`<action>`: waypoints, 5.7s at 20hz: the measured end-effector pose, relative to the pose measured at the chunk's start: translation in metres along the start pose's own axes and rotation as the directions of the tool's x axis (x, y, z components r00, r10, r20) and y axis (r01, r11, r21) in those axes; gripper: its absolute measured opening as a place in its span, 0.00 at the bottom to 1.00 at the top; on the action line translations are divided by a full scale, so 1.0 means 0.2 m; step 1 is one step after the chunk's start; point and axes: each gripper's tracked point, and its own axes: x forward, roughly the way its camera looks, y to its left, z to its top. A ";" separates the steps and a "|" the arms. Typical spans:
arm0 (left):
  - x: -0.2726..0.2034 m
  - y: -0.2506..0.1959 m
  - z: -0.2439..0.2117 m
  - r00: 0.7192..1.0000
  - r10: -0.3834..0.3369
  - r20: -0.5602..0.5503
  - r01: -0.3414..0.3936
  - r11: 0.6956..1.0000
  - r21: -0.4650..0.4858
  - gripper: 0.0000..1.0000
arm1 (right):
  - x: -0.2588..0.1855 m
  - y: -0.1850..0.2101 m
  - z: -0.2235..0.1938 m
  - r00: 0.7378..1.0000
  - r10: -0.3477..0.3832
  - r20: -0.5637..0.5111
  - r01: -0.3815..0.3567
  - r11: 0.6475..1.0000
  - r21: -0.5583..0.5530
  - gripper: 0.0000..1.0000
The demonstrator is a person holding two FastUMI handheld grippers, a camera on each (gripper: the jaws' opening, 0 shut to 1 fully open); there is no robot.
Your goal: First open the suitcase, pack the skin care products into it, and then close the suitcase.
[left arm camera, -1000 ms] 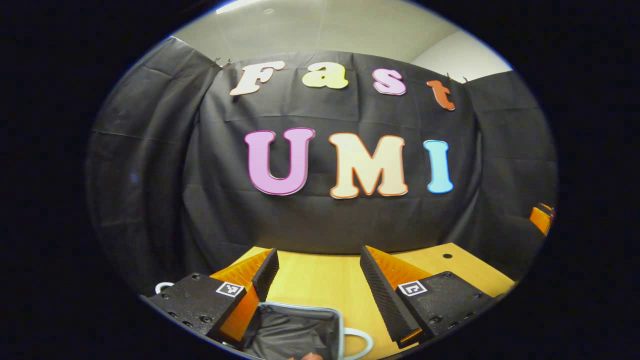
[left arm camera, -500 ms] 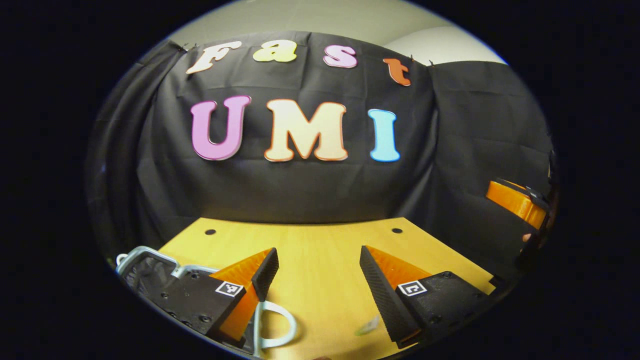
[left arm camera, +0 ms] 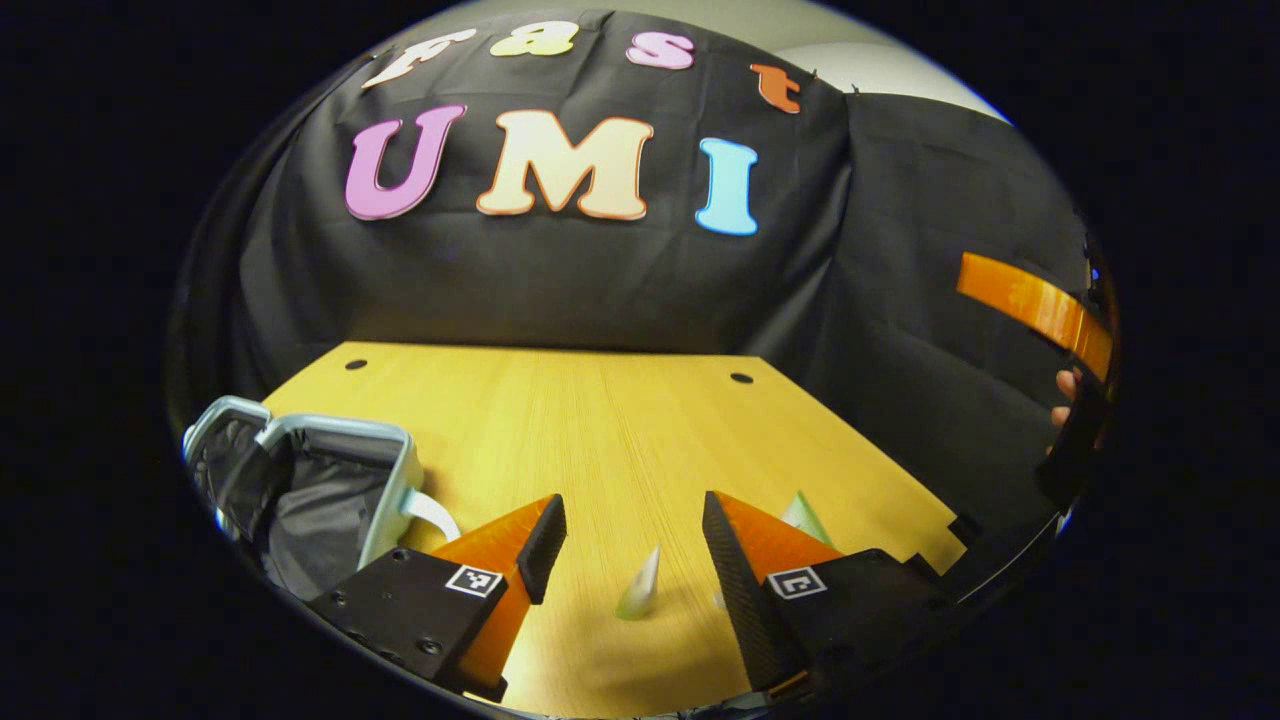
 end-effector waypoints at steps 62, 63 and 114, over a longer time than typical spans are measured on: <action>-0.50 1.33 -0.26 0.897 0.153 -0.415 -0.173 0.985 -0.012 0.07 | -0.29 0.83 -0.39 0.772 0.466 -0.433 -0.395 0.885 0.248 0.22; -0.49 1.33 -0.28 0.900 0.129 -0.417 -0.151 0.988 -0.020 0.08 | -0.30 0.86 -0.40 0.766 0.460 -0.449 -0.366 0.886 0.284 0.22; -0.82 3.50 -0.42 0.698 0.388 -0.602 -0.578 0.802 -0.153 0.52 | -0.13 0.25 -0.15 0.904 -0.217 -0.368 0.223 0.974 -0.028 0.98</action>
